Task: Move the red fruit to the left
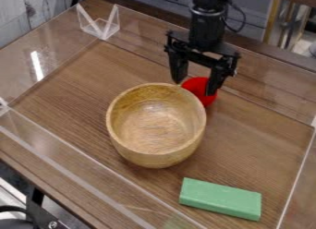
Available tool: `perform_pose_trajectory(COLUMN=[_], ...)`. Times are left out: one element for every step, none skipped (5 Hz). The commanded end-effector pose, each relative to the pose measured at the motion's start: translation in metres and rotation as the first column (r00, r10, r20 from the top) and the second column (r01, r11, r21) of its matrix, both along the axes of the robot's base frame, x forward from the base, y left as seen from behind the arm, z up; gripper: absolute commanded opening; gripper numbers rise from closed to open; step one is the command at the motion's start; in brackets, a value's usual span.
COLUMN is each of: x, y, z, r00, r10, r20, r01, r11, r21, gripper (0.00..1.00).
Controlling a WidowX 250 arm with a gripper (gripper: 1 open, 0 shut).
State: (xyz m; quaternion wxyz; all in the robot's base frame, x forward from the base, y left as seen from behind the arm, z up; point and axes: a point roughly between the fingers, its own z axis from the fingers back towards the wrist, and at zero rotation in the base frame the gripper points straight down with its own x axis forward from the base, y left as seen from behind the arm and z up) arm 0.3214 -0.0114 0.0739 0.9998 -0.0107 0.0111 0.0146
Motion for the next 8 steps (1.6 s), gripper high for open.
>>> perform_pose_trajectory(x=[0.011,0.016,0.021,0.025,0.028,0.032,0.036,0.038], y=[-0.001,0.001,0.005,0.009,0.013,0.016,0.016,0.015], z=[0.005,-0.001,-0.006,-0.006,-0.009,-0.011,-0.013,-0.013], r00=[0.998,0.996,0.994,0.991,0.990,0.988,0.988,0.987], r10=[-0.005,-0.011,-0.012,-0.016,-0.014,-0.012,-0.011,-0.010], r20=[0.068,0.093,0.108,0.131,0.143,0.151,0.157,0.163], r01=[0.005,0.012,0.014,0.019,0.017,0.015,0.014,0.013], r11=[1.000,1.000,1.000,1.000,1.000,1.000,1.000,1.000], r21=[-0.002,-0.010,-0.014,-0.018,-0.019,-0.019,-0.017,-0.016], gripper=[1.00,1.00,1.00,1.00,1.00,1.00,1.00,1.00])
